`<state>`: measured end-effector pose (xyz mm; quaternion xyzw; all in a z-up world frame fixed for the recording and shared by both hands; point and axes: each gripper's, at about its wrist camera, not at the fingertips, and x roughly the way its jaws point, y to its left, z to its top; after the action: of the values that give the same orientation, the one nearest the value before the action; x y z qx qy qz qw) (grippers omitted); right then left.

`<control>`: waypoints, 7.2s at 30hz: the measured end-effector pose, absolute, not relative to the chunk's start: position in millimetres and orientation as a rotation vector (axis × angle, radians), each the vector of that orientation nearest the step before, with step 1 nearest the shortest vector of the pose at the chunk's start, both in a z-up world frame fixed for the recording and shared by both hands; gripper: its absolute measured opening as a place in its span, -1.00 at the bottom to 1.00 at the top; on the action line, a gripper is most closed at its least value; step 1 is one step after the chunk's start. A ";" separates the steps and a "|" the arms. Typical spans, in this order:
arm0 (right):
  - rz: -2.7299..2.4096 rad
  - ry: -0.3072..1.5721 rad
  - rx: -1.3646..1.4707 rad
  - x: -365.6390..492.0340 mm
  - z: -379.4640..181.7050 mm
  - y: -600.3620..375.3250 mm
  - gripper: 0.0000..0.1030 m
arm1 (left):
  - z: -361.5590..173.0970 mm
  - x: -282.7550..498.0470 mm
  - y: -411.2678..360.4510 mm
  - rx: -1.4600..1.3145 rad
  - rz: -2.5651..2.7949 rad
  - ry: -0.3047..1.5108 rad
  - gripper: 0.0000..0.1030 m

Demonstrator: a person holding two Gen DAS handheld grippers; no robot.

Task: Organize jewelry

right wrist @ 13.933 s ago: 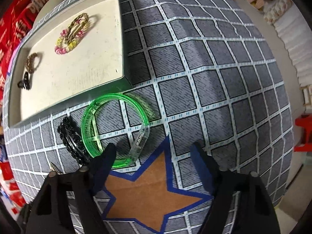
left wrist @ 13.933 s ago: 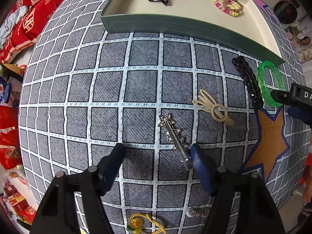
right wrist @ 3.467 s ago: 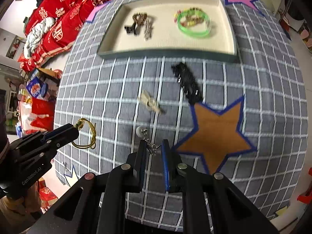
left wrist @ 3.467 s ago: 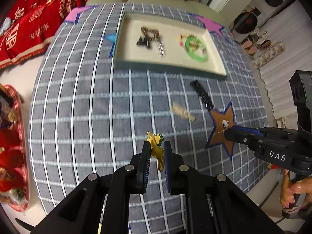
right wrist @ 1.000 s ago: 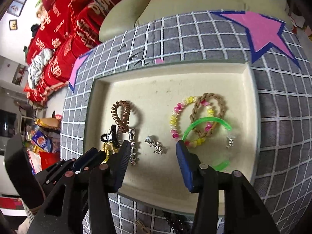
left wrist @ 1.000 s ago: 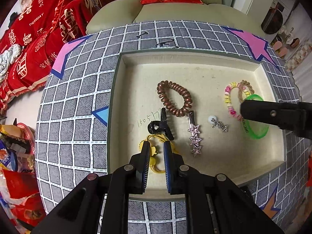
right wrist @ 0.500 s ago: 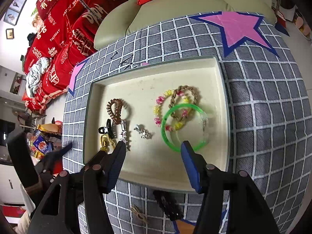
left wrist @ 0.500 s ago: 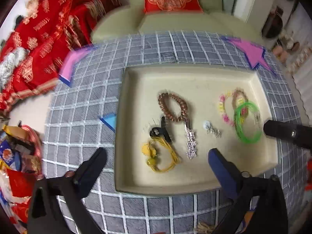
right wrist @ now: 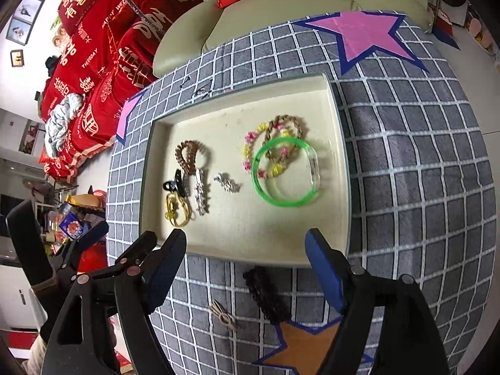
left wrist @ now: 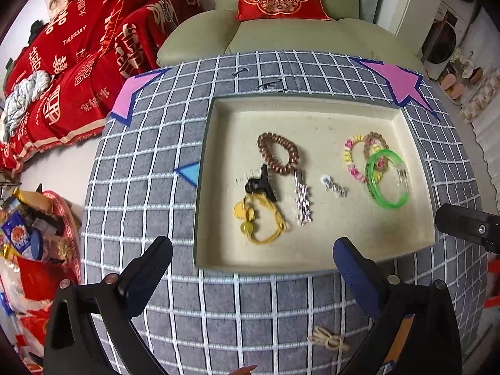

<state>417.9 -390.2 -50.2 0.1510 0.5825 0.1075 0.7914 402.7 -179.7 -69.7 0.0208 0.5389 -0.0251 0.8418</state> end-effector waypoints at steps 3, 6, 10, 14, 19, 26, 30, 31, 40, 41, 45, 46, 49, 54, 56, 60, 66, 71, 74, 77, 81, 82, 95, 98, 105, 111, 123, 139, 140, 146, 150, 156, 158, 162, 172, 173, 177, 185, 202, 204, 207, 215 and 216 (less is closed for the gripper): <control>0.230 1.262 0.329 407.4 -49.9 -392.1 0.57 | -71.2 390.0 -177.6 0.030 -0.047 1.157 1.00; 0.236 1.277 0.329 397.0 -50.5 -393.3 0.57 | -75.5 376.2 -174.9 0.022 -0.032 1.175 1.00; 0.243 1.303 0.295 382.4 -55.5 -392.0 0.57 | -87.0 355.5 -170.5 -0.004 -0.017 1.210 1.00; 0.235 1.343 0.235 370.4 -68.6 -387.5 0.57 | -108.8 336.0 -172.5 -0.051 -0.018 1.280 1.00; 0.224 1.408 0.142 362.8 -92.7 -381.9 0.57 | -133.4 317.4 -182.4 -0.104 -0.061 1.355 1.00; 0.243 1.463 0.079 366.7 -118.7 -376.0 0.57 | -153.8 310.9 -200.1 -0.174 -0.074 1.379 1.00; 0.261 1.481 0.043 376.3 -127.0 -371.2 0.57 | -163.8 312.9 -217.2 -0.176 -0.073 1.378 1.00; 0.265 1.486 0.038 378.9 -128.9 -370.3 0.57 | -165.6 314.3 -220.0 -0.177 -0.071 1.378 1.00; 0.261 1.502 0.041 387.7 -135.3 -373.2 0.57 | -184.0 322.8 -262.7 -0.118 -0.005 1.372 1.00; 0.262 1.503 0.041 387.7 -135.7 -373.2 0.57 | -185.7 328.2 -267.1 -0.106 0.000 1.373 1.00; 0.273 1.504 0.041 386.5 -136.8 -372.1 0.57 | -189.9 343.5 -277.2 -0.082 -0.002 1.370 1.00; 0.275 1.504 0.039 386.5 -137.2 -371.8 0.57 | -189.5 343.1 -279.4 -0.078 -0.006 1.365 1.00; 0.280 1.504 0.032 386.6 -138.8 -368.7 0.57 | -186.3 341.9 -280.8 -0.064 -0.020 1.351 0.88; 0.282 1.506 0.007 385.2 -142.1 -360.2 0.57 | -182.0 333.9 -274.6 -0.050 -0.038 1.334 0.65; 0.284 1.507 -0.019 383.9 -143.9 -354.1 0.57 | -179.1 332.3 -277.7 -0.044 -0.043 1.325 0.47; 0.269 1.489 -0.115 379.5 -147.0 -340.1 0.44 | -174.5 325.2 -272.1 -0.046 -0.047 1.318 0.33; 0.243 1.442 -0.285 369.1 -147.9 -315.5 -0.22 | -168.8 308.0 -256.7 -0.049 -0.063 1.317 0.09; 0.236 1.434 -0.271 365.7 -148.7 -309.3 -0.38 | -161.3 304.1 -250.8 -0.063 -0.117 1.315 -0.48; 0.231 1.444 -0.204 362.0 -147.1 -317.7 -0.38 | -160.5 307.1 -235.9 -0.112 -0.141 1.324 -0.48; 0.230 1.446 -0.147 358.1 -143.9 -327.7 -0.38 | -159.0 303.3 -216.3 -0.171 -0.160 1.332 -0.48; 0.236 1.443 -0.079 350.3 -138.3 -346.3 -0.38 | -153.3 294.5 -193.6 -0.204 -0.174 1.329 -0.48; 0.236 1.443 -0.063 348.4 -136.5 -351.9 -0.38 | -150.5 291.0 -187.3 -0.205 -0.178 1.326 -0.48; 0.256 1.406 0.071 345.8 -98.8 -378.6 -0.38 | -89.6 293.2 -157.4 -0.164 -0.225 1.232 -0.48; 0.258 1.383 0.093 349.2 -87.1 -381.3 -0.38 | -73.1 303.8 -161.7 -0.151 -0.233 1.199 -0.48; 0.262 1.327 0.144 370.1 -59.1 -388.7 -0.38 | -59.8 339.7 -177.4 -0.138 -0.235 1.149 -0.48; 0.268 1.298 0.159 392.3 -48.8 -384.9 -0.38 | -59.3 362.3 -182.0 -0.119 -0.222 1.132 -0.48; 0.310 1.297 0.159 430.7 -57.8 -356.9 -0.38 | -63.6 402.1 -184.1 -0.121 -0.209 1.124 -0.48; 0.299 1.294 0.150 471.0 -74.6 -347.6 -0.38 | -90.2 443.9 -195.9 -0.112 -0.180 1.149 -0.48; 0.295 1.295 0.145 472.5 -76.5 -348.6 -0.38 | -92.7 445.0 -196.1 -0.110 -0.176 1.152 -0.48; 0.283 1.321 0.123 480.3 -94.6 -348.2 -0.38 | -115.5 452.4 -200.7 -0.058 -0.146 1.186 -0.48; 0.274 1.332 0.105 482.0 -104.0 -345.6 -0.38 | -126.3 453.3 -201.5 -0.038 -0.131 1.202 -0.48; 0.261 1.342 0.103 482.9 -112.2 -347.6 -0.36 | -134.4 453.4 -203.5 0.003 -0.120 1.219 -0.48; 0.255 1.347 0.103 482.8 -113.6 -348.3 -0.36 | -135.6 453.4 -203.3 0.008 -0.115 1.223 -0.48; 0.248 1.355 0.112 482.4 -114.8 -350.4 -0.19 | -132.4 451.2 -203.2 0.015 -0.109 1.209 -0.48; 0.250 1.323 0.155 472.2 -97.7 -358.8 -0.01 | -117.0 444.3 -201.2 0.023 -0.092 1.183 -0.48; 0.249 1.323 0.160 470.1 -96.6 -359.7 0.01 | -115.5 443.3 -200.4 0.021 -0.092 1.183 -0.48; 0.243 1.328 0.166 462.9 -95.4 -362.5 0.08 | -113.1 439.8 -199.6 0.023 -0.096 1.194 -0.47; 0.219 1.330 0.173 452.6 -92.1 -365.8 0.17 | -98.6 423.4 -195.4 0.018 -0.071 1.144 1.00; 0.179 1.312 0.205 405.1 -77.5 -366.3 0.54 | -79.2 368.8 -178.1 0.007 -0.088 1.171 1.00; 0.171 1.312 0.205 395.1 -76.6 -366.1 0.55 | -76.8 358.7 -175.4 0.007 -0.094 1.173 1.00; 0.160 1.312 0.208 380.8 -73.9 -366.2 0.57 | -72.8 343.1 -170.8 0.005 -0.099 1.175 1.00; 0.126 1.275 0.230 331.6 -63.2 -366.9 0.60 | -63.8 298.0 -158.1 0.007 -0.113 1.178 1.00; 0.119 1.264 0.225 325.1 -61.0 -366.1 0.62 | -62.5 292.7 -156.1 0.007 -0.113 1.176 1.00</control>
<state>325.1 -366.1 -61.0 0.1049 0.5892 0.0555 0.7992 292.7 -156.1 -62.5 0.0034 0.5542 -0.0535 0.8306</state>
